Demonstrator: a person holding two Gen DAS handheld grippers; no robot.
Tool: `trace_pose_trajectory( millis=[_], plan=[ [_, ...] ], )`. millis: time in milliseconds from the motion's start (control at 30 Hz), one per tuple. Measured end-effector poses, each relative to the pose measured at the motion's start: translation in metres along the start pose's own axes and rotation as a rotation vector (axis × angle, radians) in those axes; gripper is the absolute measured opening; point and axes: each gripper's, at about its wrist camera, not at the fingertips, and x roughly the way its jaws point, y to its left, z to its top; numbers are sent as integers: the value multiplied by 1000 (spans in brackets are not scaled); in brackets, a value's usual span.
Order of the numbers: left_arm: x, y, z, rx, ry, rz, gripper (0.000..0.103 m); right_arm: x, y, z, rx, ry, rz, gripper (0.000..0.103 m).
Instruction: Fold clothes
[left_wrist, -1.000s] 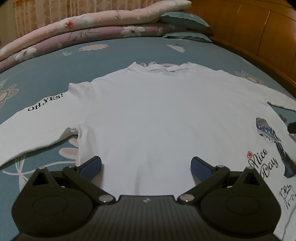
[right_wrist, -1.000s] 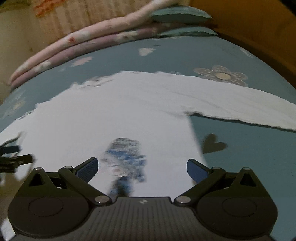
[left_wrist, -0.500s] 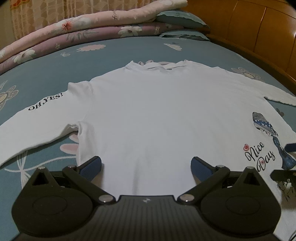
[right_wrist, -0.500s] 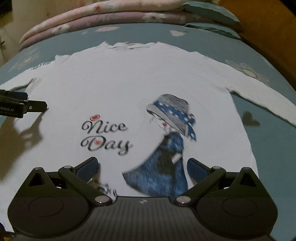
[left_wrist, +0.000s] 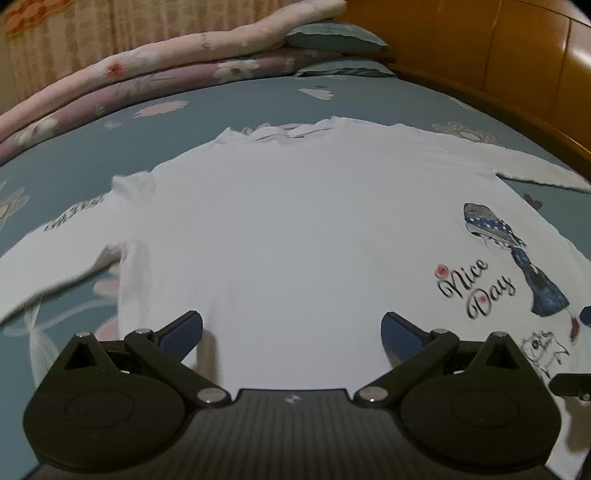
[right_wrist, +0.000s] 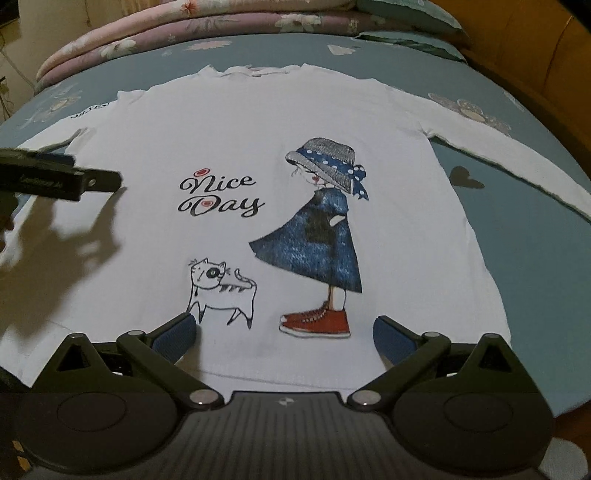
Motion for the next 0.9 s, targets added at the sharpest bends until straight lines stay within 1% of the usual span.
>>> trace_pose_trajectory(
  millis=[100, 200, 333, 400, 500, 600, 667, 767, 833, 900],
  plan=[
    [-11, 1, -24, -53, 33, 0, 102, 0, -1, -1, 1, -2, 4, 103],
    [-33, -4, -50, -54, 13, 15, 102, -1, -1, -3, -1, -12, 4, 103],
    [-58, -14, -74, -49, 35, 56, 102, -3, -3, -9, -5, -46, 16, 103],
    [-68, -14, -82, -71, 41, 54, 102, -4, -3, -13, -8, -68, 22, 103],
    [-77, -11, -84, -91, 51, 50, 102, -4, -4, -15, -8, -85, 22, 103],
    [-79, -10, -75, -75, 18, 84, 102, -3, -2, -15, -6, -86, 17, 103],
    [-74, -6, -70, -88, -5, 66, 102, -4, -3, -17, -10, -97, 22, 103],
    [-60, 1, -70, -145, 32, 46, 102, -5, -5, -20, -15, -115, 31, 103],
    [-61, 2, -74, -147, 22, 43, 102, -6, -6, -21, -22, -118, 39, 103],
    [-65, 4, -75, -138, 30, 38, 102, -7, -7, -23, -27, -119, 44, 103]
  ],
)
